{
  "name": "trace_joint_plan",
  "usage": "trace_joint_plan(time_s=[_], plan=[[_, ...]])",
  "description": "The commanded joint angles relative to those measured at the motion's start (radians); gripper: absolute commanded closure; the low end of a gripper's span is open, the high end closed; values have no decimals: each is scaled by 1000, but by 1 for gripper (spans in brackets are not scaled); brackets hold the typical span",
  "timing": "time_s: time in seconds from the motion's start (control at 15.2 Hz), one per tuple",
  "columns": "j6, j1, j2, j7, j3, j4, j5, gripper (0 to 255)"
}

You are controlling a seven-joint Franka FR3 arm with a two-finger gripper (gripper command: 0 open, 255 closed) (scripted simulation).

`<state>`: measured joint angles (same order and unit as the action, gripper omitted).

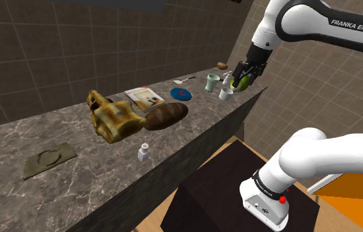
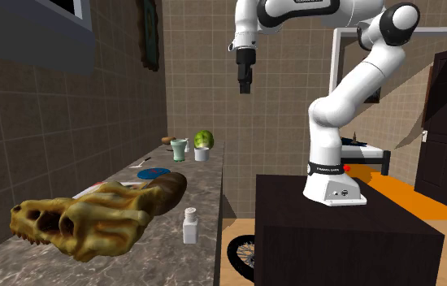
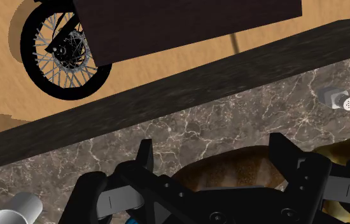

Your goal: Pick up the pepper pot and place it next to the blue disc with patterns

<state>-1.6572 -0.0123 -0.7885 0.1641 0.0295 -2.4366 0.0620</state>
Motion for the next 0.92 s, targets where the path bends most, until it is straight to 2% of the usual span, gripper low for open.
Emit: trace_joint_plan(time_s=[0.0, 0.46, 0.86], plan=[[0, 0, 0, 0, 0, 0, 0, 0], [-160, 50, 158, 101, -91, -43, -66, 0], [-296, 87, 335, 182, -166, -32, -107, 0]])
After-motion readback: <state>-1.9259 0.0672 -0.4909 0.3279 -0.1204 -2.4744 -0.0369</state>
